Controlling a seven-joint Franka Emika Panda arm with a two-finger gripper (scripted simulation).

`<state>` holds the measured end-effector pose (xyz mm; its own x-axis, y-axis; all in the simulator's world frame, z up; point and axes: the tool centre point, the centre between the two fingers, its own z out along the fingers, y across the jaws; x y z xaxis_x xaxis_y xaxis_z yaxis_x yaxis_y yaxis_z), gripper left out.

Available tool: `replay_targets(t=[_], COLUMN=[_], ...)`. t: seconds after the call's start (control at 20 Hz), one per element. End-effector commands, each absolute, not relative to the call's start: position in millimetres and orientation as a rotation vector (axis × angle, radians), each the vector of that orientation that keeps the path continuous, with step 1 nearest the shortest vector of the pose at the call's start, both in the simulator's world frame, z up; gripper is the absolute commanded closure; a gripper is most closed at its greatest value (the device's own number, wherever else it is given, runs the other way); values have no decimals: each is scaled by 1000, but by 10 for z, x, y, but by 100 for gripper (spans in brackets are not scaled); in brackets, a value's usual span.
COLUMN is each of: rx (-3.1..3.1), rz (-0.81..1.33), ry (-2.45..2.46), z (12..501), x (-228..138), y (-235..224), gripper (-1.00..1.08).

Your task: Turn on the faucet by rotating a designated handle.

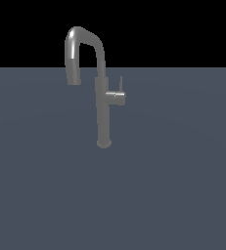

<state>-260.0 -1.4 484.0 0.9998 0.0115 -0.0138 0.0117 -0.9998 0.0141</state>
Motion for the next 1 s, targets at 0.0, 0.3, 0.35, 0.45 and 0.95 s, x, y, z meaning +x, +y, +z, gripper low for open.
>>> replay_targets(t=[0.0, 0.3, 0.35, 0.45, 0.95], rx=[3127, 3142, 3148, 3161, 3269], rz=[-21, -41, -48, -66, -235], ry=[18, -6, -15, -38, -250], z=[4840, 4835, 4833, 4829, 4773], x=[-2600, -2554, -2538, -2496, -2120], y=[-14, -3, 1, 10, 67], gripper=[108, 108, 108, 108, 108])
